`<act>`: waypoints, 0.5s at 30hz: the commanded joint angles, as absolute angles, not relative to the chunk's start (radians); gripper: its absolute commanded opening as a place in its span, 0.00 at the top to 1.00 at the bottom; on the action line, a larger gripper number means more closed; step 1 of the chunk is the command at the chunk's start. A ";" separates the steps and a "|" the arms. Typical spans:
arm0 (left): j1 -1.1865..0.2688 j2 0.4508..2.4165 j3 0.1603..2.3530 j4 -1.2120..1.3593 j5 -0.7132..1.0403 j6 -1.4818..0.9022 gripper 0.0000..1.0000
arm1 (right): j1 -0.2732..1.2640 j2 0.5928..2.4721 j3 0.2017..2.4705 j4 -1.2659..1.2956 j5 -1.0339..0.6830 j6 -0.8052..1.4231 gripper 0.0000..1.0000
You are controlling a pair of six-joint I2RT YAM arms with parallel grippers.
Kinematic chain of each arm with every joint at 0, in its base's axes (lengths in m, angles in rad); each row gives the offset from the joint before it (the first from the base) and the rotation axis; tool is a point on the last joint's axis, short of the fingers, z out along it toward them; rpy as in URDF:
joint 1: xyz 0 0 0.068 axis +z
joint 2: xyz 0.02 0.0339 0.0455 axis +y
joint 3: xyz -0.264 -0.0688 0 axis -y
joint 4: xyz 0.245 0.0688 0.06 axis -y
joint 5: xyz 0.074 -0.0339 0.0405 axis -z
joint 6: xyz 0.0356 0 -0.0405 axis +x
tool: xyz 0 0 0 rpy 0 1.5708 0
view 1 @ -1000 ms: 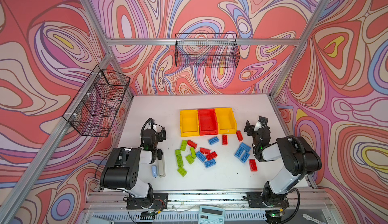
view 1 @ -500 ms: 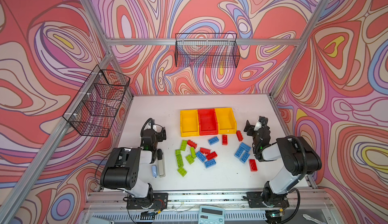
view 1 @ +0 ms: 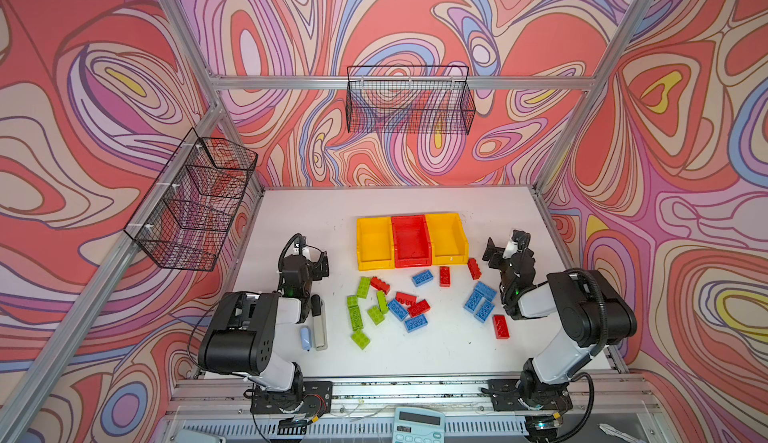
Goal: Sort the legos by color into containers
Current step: 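Reach the right gripper to a red brick while the left arm nears the bins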
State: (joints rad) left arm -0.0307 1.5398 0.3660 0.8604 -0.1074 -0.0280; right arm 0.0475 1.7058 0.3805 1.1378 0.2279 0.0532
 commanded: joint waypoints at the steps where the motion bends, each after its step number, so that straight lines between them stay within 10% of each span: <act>1: -0.026 1.515 0.407 0.815 -0.069 -0.001 0.00 | 0.053 1.674 0.385 1.117 0.262 0.055 0.02; 15: -0.113 1.295 0.757 0.186 -0.140 -0.060 0.00 | 0.053 1.505 0.974 -0.043 0.283 0.147 0.13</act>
State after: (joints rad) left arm -0.0994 1.3231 0.6651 0.4236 -0.1589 -0.0265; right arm 0.0475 1.5040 0.9340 0.2783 0.3138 0.1215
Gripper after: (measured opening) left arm 0.999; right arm 0.892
